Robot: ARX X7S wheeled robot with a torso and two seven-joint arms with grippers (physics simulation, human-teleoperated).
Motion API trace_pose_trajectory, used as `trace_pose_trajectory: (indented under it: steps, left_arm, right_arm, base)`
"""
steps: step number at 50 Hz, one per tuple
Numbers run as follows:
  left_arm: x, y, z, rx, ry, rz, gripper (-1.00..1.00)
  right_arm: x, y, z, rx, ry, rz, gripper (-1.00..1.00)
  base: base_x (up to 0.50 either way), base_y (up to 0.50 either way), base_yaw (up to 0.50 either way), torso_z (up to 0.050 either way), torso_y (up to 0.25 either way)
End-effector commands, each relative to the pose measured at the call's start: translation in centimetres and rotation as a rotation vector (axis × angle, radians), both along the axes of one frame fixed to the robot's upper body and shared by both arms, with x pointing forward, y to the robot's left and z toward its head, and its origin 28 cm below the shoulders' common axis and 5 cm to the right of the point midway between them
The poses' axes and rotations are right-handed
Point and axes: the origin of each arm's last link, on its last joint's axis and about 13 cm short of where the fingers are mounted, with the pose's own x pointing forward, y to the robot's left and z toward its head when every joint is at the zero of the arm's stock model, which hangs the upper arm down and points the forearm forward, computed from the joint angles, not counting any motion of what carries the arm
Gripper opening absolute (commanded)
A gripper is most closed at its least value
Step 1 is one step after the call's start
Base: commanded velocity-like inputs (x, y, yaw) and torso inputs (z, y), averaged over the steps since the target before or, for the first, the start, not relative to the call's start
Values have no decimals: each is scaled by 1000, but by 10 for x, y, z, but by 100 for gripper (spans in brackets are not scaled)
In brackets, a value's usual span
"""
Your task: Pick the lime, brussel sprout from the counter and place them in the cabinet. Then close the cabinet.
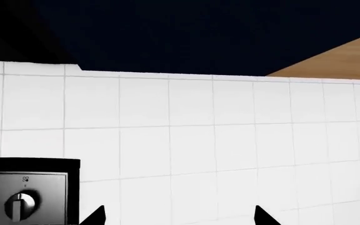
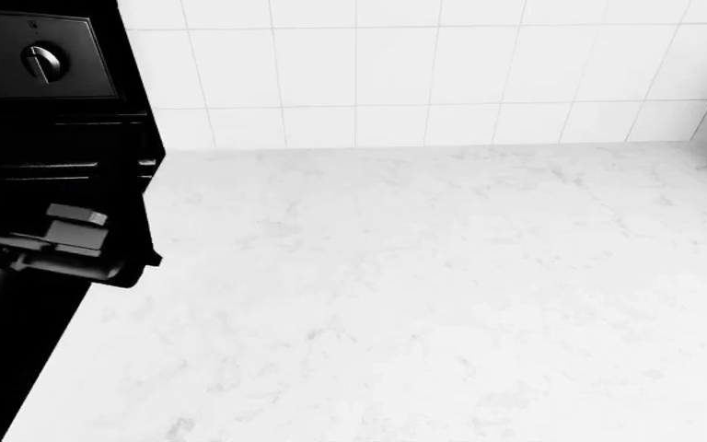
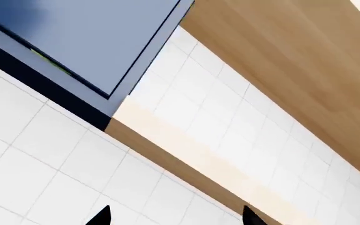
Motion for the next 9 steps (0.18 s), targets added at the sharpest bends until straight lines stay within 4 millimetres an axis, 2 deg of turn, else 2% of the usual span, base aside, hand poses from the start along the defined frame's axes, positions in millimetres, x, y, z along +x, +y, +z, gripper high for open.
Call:
trace_pose_trajectory:
  steps: [1,2,3,6,9]
  left_arm:
    - [-14,6,6,7,-105,151,100]
    - [-15,6,8,0,-119,176,100]
    - [-15,7,9,-11,-134,205,100]
    - [-16,10,9,-16,-153,273,100]
    - [-17,11,8,-14,-172,332,100]
  right_arm:
    - [-8,-8,-9,2,-319,-11,100]
    - [-16,-35,-9,147,-275,-102,100]
    - [-24,-43,-11,238,-235,-189,100]
    - [-26,-34,-18,274,-220,-170,100]
    - [-30,-38,-24,327,-245,-213,100]
  base:
    - [0,0,0,0,0]
    - [0,0,0,0,0]
    - [0,0,0,0,0]
    - [0,0,0,0,0]
    - [0,0,0,0,0]
